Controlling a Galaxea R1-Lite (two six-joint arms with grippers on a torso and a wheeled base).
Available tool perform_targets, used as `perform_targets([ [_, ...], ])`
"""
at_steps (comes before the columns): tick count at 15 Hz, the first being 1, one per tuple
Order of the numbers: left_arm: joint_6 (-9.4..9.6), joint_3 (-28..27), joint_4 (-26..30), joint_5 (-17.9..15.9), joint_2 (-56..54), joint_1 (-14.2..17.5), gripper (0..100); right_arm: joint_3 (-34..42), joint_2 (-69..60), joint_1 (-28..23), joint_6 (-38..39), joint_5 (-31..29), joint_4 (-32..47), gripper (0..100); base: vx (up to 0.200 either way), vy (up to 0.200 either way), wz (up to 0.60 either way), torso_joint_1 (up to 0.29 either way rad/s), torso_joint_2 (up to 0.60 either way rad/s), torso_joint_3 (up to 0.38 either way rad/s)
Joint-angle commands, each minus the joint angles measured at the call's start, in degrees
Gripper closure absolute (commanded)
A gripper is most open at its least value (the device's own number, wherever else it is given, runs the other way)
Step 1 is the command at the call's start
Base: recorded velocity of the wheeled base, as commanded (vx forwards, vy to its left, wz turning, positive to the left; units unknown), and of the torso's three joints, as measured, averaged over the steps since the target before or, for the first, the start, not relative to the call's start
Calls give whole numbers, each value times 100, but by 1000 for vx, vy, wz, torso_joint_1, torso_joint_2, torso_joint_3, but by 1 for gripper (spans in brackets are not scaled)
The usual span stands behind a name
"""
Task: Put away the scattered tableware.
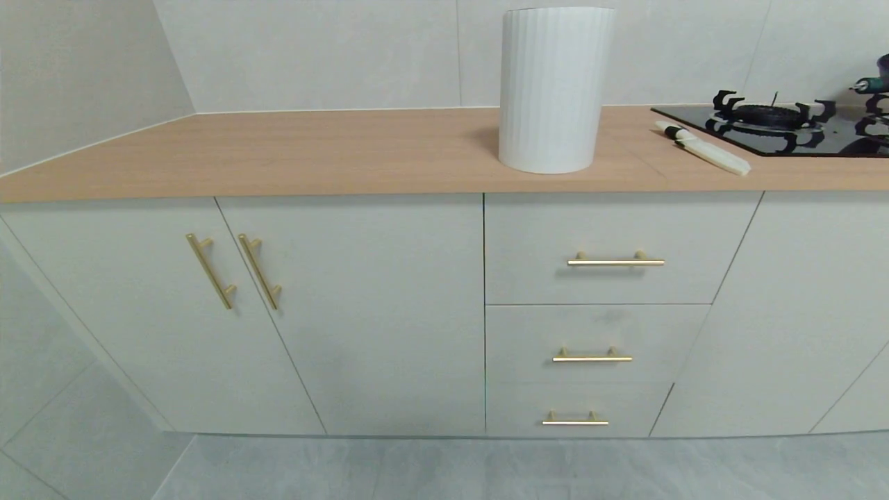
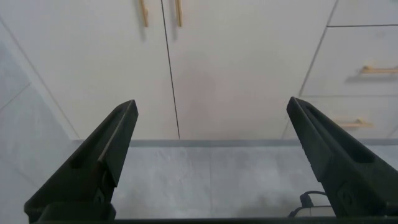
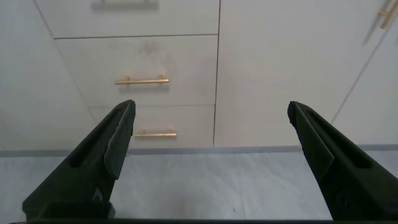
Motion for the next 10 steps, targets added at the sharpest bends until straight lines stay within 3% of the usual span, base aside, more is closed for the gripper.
perform_targets([
  [1,2,0,2,1,0,-4,0,0,11,0,-1,0,2,0,200,0,0,2,7,2],
  [10,2,0,2,1,0,-4,0,0,11,0,7,0,2,0,200,0,0,2,0,5],
])
